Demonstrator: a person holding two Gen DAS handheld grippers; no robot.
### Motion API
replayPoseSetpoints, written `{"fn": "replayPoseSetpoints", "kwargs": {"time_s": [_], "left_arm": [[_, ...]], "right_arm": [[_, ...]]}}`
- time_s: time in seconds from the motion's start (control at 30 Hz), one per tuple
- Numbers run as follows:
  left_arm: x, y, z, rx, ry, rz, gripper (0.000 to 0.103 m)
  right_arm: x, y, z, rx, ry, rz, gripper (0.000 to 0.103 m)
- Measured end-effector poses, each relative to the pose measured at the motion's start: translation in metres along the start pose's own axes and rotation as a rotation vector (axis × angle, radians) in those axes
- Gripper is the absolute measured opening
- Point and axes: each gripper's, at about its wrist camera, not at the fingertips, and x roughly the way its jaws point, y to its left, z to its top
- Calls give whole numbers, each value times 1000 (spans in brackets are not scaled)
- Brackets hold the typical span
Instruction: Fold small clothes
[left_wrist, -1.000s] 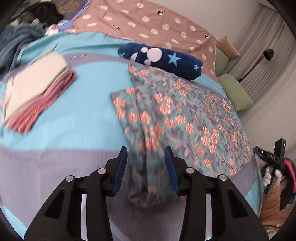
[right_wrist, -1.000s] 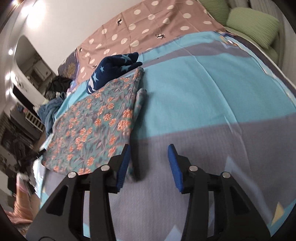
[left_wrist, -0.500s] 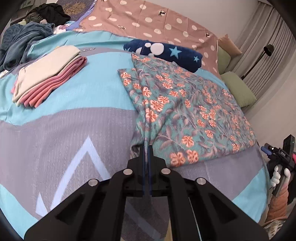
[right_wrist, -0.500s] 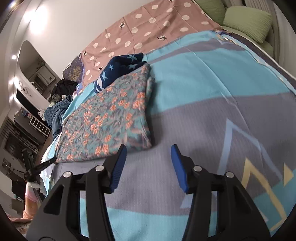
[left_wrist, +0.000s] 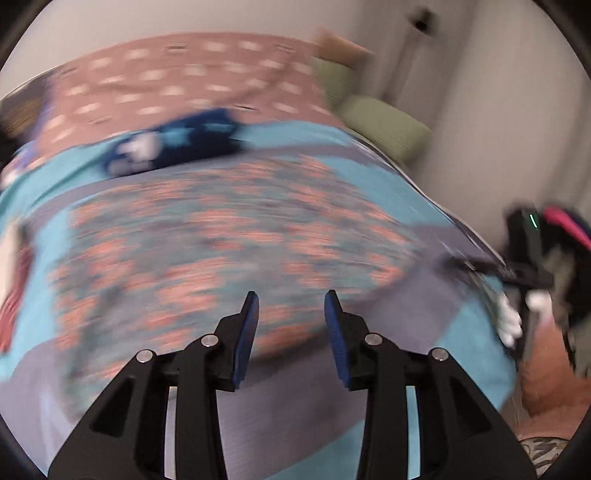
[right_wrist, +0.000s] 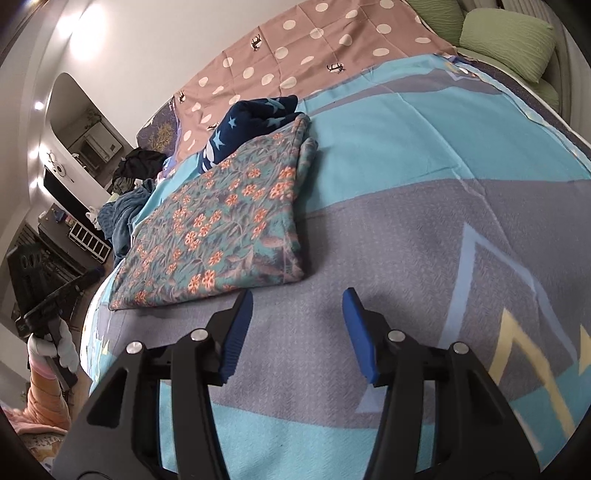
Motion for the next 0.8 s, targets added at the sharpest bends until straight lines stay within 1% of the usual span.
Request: {"fn": "replayPoseSetpoints", "kwargs": {"time_s": [0.03,0.1,0.13,0.17,0.2,0.23,0.3,0.37,0.4,0.47,0.6,0.63,0.67,0.7,0.77,0.8], "left_arm": [[12,-18,3,46,17,-17,37],[40,-58,8,153,51,-40,37],[50,-72,10,202,61,-40,38],[62,-88,11,265,72,-27,40],[72,-96,12,300,82,-20,42],[83,-105,15,329,99,-15,43],[94,-112,19,335,117,-14,43],[101,-110,24,313,129,-8,44],[103,-109,27,299,132,3,45],[105,-98,28,262,140,33,47],[98,-74,23,196,156,81,49],[97,-72,22,190,157,88,52],[94,-69,20,184,157,97,54],[91,-66,18,179,155,106,55],[88,-65,17,173,154,105,56],[89,-65,17,173,153,98,56]], "right_arm": [[-1,-2,2,-1,-2,1,52],[-4,-6,3,-9,-4,6,48],[-5,-6,2,-19,-1,15,46],[-5,-6,1,-40,8,34,42],[-5,-4,0,-61,14,49,38],[-4,-2,-1,-88,20,65,37],[-2,4,-1,-156,33,92,36],[4,9,4,-214,45,102,36],[7,9,7,-231,54,111,39],[16,8,15,-246,76,147,44],[47,5,33,-242,159,222,45],[52,5,35,-239,176,236,43],[57,5,36,-230,194,263,20],[58,4,39,-199,197,306,7],[42,5,44,-165,141,426,7],[28,7,47,-165,95,490,7]]}}
